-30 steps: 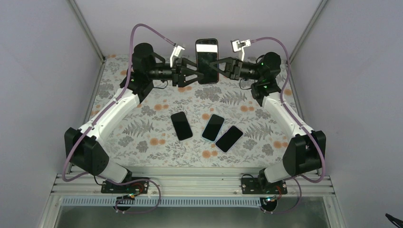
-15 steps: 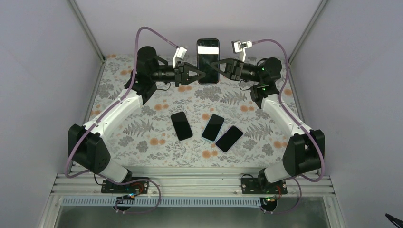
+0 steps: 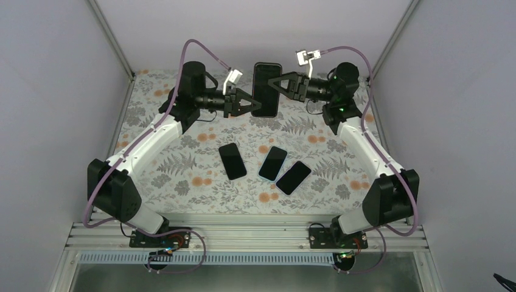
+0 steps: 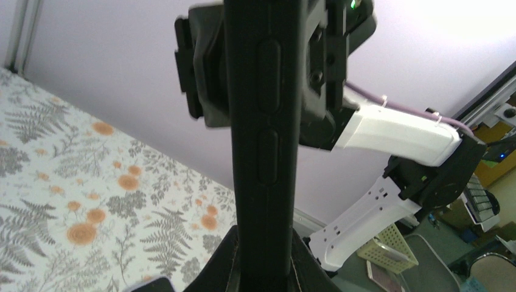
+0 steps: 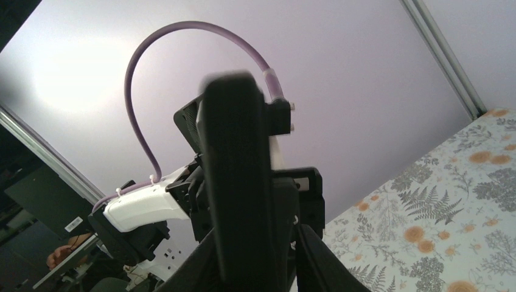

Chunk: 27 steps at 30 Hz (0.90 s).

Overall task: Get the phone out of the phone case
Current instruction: Adjust the phone.

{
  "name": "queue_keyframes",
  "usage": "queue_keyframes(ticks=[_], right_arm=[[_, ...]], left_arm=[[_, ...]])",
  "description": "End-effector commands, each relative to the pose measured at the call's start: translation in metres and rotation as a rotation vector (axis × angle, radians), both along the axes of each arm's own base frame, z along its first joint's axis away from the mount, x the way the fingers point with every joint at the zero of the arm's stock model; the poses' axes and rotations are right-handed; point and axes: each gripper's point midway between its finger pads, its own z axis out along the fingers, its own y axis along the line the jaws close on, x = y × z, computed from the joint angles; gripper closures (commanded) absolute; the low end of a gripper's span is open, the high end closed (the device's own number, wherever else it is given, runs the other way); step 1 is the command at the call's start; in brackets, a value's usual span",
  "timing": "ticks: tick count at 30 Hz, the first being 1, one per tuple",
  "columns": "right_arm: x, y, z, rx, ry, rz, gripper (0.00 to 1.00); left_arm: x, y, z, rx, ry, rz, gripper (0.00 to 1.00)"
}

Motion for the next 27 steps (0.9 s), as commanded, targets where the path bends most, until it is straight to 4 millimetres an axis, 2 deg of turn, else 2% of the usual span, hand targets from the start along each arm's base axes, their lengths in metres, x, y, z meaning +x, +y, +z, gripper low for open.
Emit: queue_keyframes(ticks=[1,13,22,27], right_arm=[[-0.007,-0.003,0.004,-0.064,-0.076,-0.033,0.73],[-0.016,-0.004,-0.016,-0.166,-0.105,-0.007,0.77],[-0.02,-0.003,-0.015,-0.177,-0.118,0.023,0.8],[-0.02,-0.001,-0.017,-0.178,-0.098,0.043,0.88]], left_arm=[[-0.014,0.008,0.021,-0.002,-0.144,-0.034,0.98],[-0.017,0.008,0.017,0.035,-0.186,-0.057,0.98],[-0.016,0.006,0.011,0.049,-0.166,-0.091,0.98],[-0.017,0.006,0.01,0.056,-0.17,-0.101,0.98]])
